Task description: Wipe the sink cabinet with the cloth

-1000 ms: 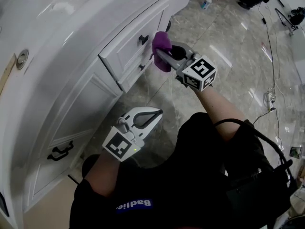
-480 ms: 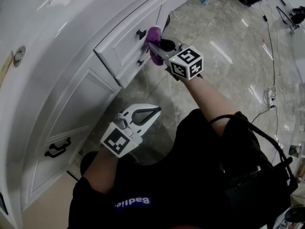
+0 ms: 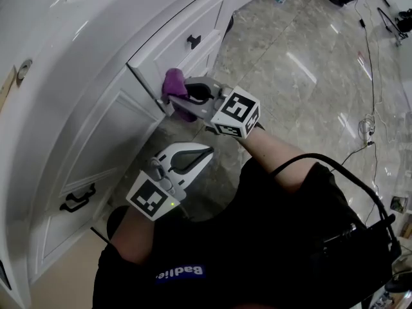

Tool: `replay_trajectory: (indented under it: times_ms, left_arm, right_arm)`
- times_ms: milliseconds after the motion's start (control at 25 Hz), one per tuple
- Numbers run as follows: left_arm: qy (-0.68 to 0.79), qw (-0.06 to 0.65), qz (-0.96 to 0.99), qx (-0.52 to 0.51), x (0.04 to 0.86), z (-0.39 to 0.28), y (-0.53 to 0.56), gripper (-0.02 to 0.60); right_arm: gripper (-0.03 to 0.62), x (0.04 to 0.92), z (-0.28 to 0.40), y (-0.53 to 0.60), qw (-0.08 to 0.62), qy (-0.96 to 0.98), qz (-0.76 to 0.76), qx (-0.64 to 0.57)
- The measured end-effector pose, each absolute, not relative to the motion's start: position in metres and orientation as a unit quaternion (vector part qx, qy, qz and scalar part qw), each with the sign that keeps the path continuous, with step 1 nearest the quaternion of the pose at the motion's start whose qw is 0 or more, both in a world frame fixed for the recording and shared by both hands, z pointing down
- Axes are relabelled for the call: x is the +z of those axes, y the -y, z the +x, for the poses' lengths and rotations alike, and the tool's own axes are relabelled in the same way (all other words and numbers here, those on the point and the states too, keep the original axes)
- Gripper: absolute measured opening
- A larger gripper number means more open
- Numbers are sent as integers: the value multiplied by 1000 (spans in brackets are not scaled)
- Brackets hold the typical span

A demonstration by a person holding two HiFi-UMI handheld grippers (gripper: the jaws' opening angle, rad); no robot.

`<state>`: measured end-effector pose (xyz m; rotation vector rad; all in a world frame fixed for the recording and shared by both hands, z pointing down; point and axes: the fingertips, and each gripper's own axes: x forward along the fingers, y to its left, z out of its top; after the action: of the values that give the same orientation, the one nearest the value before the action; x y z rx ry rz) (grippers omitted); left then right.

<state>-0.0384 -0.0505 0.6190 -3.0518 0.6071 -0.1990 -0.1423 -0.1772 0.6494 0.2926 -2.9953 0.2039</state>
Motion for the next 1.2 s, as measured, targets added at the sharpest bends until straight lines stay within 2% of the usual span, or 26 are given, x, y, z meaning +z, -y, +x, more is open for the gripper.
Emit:
replay_trajectory:
  times_ms: [240,440,600,880,1080,1200]
  left_arm:
    - [-211,11,-976,-55,609,-51,55,0]
    - [-205,13,-977,-55,614,-46,58,0]
    - [-199,1,-979,-48,617,-34,64,0]
    - [-183,-7,-982,-46,611,17,76,0]
    - [-149,27,-986,-69,547,68,54,0]
    - [-127,11,-989,-76,498,89,33,0]
  right_arm:
    - [57,643,-155,155,42,994,69,78]
    - [57,643,-141,163,36,993,84,76]
    - [57,636,-108,181,30,990,118,67]
    - [57,642,-26,194,69,976,194,70]
    - [57,603,23,170,80,965,236,83]
    - [57,559,48,151,100,959,248,93]
